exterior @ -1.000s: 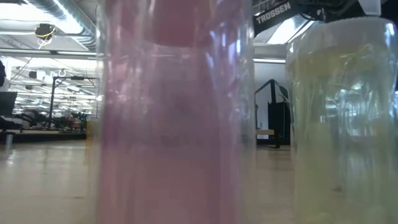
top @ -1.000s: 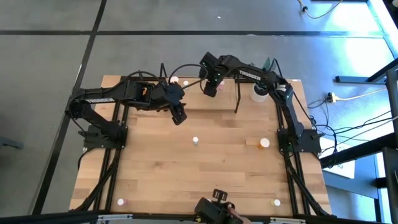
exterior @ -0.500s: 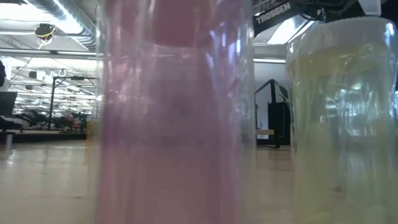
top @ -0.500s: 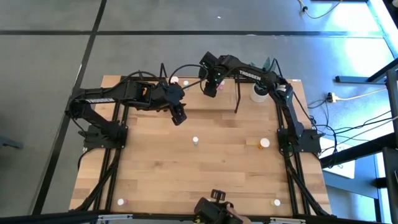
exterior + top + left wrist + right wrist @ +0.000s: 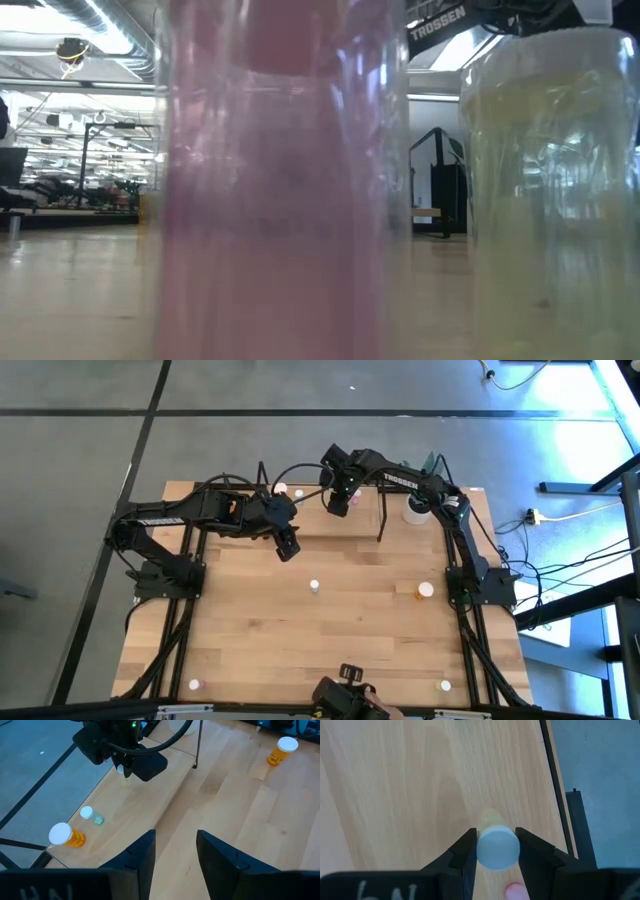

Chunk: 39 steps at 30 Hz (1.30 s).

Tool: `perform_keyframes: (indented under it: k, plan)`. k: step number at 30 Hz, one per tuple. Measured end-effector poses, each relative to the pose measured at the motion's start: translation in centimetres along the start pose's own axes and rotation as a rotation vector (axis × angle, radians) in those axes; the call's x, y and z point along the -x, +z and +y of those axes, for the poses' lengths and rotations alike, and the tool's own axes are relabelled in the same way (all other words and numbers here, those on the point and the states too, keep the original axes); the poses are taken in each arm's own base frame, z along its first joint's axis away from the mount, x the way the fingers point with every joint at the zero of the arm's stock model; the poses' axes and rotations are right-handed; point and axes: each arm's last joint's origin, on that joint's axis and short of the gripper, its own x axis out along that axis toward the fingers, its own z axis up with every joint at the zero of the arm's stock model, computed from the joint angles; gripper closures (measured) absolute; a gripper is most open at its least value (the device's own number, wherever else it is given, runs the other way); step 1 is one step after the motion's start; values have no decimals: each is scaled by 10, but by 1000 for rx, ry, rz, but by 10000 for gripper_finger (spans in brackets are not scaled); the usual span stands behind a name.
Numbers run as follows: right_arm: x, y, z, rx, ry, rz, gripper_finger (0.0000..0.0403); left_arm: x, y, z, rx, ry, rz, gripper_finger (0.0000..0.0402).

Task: Pick and place medicine bottles onto shelf by color
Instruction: Put the top yellow pill bottle on the shelf

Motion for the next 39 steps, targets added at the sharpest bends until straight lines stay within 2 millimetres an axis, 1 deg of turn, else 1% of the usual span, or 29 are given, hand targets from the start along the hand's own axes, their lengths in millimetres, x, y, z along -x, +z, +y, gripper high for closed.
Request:
perform_keyframes:
  k: [5, 18, 39]
  plan:
    - [0, 0, 0, 0, -3, -5, 277, 0, 0, 0, 0, 0, 0, 266]
    - [0, 1, 0, -1, -5, -5, 241, 0, 0, 0, 0, 0, 0, 266]
    - [2, 1, 0, -1, -7, -10, 243, 0, -2, 1, -10, 8, 22, 266]
